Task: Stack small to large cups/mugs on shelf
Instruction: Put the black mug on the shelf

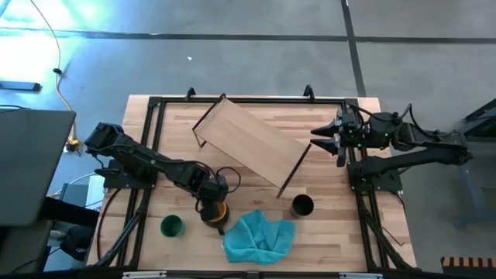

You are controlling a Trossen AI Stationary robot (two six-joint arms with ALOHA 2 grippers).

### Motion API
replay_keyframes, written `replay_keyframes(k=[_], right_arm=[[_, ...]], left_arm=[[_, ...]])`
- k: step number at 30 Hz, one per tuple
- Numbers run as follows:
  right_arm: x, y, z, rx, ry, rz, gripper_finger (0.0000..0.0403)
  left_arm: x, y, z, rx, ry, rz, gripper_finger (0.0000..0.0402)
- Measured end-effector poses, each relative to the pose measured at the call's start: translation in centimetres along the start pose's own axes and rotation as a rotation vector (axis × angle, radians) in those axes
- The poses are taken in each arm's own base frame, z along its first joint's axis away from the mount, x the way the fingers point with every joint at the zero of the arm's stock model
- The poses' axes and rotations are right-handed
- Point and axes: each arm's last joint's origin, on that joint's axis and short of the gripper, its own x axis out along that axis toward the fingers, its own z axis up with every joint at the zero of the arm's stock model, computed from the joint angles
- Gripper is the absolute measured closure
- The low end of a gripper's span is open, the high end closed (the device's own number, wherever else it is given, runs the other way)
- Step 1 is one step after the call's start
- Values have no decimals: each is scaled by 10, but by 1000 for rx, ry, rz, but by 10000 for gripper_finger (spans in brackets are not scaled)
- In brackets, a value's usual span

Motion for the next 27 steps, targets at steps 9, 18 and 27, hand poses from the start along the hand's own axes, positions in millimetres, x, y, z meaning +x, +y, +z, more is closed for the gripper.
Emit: replay_keyframes(k=[9, 18, 27], right_arm=[[0, 0, -1, -1, 8, 1, 245], [0, 0, -1, -2, 14, -1, 245], [0, 0, -1, 1, 15, -2, 245]], left_arm=[[0, 1, -2, 52, 16, 17, 395], [0, 3, -3, 212, 19, 41, 397], [0, 4, -3, 375, 28, 54, 399]])
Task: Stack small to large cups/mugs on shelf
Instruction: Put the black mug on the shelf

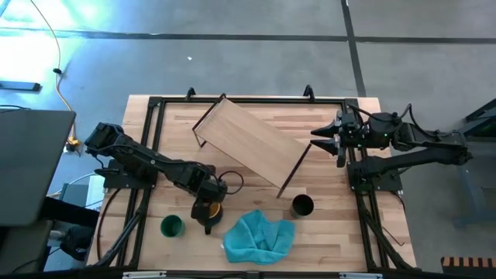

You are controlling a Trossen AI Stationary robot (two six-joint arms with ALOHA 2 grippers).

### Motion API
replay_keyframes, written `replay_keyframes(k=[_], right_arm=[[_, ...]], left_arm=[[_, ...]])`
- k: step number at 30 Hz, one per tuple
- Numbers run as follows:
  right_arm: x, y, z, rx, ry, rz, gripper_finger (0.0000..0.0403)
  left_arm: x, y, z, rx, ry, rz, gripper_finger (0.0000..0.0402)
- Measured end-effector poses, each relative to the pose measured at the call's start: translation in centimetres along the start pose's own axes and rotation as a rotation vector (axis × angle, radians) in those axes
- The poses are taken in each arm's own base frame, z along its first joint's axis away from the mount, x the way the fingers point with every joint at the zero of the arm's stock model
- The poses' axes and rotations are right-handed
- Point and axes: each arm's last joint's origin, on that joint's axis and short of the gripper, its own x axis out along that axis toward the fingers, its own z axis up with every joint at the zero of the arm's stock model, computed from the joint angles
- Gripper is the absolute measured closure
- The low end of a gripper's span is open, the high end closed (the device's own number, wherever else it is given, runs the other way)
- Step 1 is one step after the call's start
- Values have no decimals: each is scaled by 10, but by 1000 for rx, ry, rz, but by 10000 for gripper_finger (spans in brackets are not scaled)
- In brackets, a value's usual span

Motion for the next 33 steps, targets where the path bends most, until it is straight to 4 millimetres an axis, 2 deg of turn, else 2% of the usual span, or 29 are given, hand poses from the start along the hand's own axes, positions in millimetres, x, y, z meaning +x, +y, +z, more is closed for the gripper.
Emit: replay_keyframes(k=[4, 11, 20, 25, 33], right_arm=[[0, 0, 0, 0, 0, 0, 245], [0, 0, -1, 23, 5, -4, 245], [0, 0, -3, 57, 33, 1, 245], [0, -1, -4, 67, 50, 5, 245], [0, -1, -4, 70, 50, 7, 245]], left_arm=[[-8, 2, -1, 95, 37, 46, 400], [-37, 10, 16, 156, -60, 97, 401], [-81, 34, 35, 188, -117, 118, 401], [-110, 49, 39, 243, -120, 146, 401], [-147, 86, 41, 281, -136, 242, 401]])
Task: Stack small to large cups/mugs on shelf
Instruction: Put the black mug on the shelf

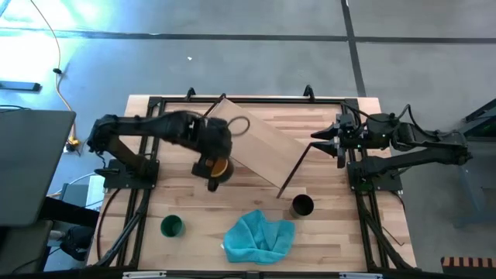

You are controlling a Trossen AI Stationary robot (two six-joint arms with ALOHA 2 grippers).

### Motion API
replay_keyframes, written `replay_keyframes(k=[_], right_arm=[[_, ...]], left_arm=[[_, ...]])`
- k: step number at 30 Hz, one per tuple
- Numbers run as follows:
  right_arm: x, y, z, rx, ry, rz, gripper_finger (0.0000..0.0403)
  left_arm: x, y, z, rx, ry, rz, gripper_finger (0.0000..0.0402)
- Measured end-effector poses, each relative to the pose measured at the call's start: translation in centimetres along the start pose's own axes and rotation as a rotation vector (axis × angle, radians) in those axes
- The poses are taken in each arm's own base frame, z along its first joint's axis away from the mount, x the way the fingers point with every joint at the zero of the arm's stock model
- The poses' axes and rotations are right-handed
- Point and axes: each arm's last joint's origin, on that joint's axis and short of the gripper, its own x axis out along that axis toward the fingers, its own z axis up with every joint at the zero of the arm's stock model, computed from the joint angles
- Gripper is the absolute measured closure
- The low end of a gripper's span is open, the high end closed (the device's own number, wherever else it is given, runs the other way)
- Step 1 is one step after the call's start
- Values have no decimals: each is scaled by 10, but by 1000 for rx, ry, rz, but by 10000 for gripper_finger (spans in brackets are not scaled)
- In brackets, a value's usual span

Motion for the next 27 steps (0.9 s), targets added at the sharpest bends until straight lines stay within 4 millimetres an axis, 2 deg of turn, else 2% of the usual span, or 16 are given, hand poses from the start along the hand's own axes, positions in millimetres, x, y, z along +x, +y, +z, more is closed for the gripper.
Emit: replay_keyframes(k=[5, 17, 27], right_arm=[[0, 0, 0, 31, 0, 0, 245], [3, 0, 0, 105, 8, -3, 245], [22, 0, -5, 99, 68, -30, 245]], left_arm=[[-6, 28, -8, 29, 3, 53, 401], [-2, 81, -33, 105, 51, 131, 401], [1, 104, -41, 161, 19, 163, 401]])
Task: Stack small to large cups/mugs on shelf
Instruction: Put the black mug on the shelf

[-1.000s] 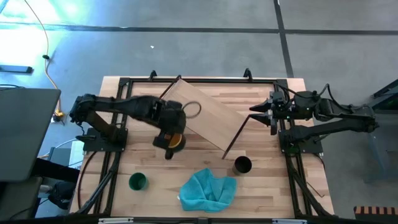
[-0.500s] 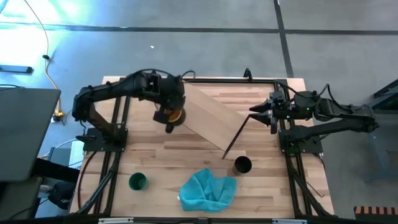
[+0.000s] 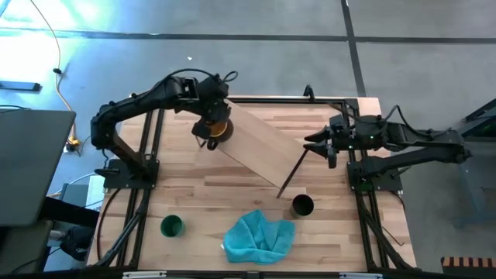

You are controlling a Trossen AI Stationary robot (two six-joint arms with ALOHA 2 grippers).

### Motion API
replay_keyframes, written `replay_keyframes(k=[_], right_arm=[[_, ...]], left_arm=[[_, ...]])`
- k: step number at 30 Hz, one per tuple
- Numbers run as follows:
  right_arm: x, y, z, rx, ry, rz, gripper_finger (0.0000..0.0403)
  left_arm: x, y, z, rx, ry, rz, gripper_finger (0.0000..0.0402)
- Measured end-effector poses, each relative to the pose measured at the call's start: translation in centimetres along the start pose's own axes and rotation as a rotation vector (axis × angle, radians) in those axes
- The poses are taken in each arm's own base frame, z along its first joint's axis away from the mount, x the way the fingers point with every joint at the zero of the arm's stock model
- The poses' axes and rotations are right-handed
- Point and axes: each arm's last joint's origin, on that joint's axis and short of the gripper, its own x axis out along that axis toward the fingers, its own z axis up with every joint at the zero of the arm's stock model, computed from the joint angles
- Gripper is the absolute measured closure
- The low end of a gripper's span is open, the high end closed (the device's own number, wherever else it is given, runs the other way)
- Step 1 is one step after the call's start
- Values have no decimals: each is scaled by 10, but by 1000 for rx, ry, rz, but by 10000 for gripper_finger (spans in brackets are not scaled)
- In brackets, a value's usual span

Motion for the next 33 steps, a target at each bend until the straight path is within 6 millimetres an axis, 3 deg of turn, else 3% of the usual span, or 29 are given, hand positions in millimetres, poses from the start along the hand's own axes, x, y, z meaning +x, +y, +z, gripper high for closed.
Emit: replay_keyframes(k=[10, 18, 33], right_arm=[[16, 4, -1, 2, 44, 59, 245], [16, 11, 9, 3, -39, 172, 245], [16, 11, 10, 2, -44, 176, 245]], left_arm=[[2, 4, 5, 69, -71, 15, 401], [7, 12, -1, 98, -51, 33, 401], [30, 28, -13, 72, -42, -27, 401]])
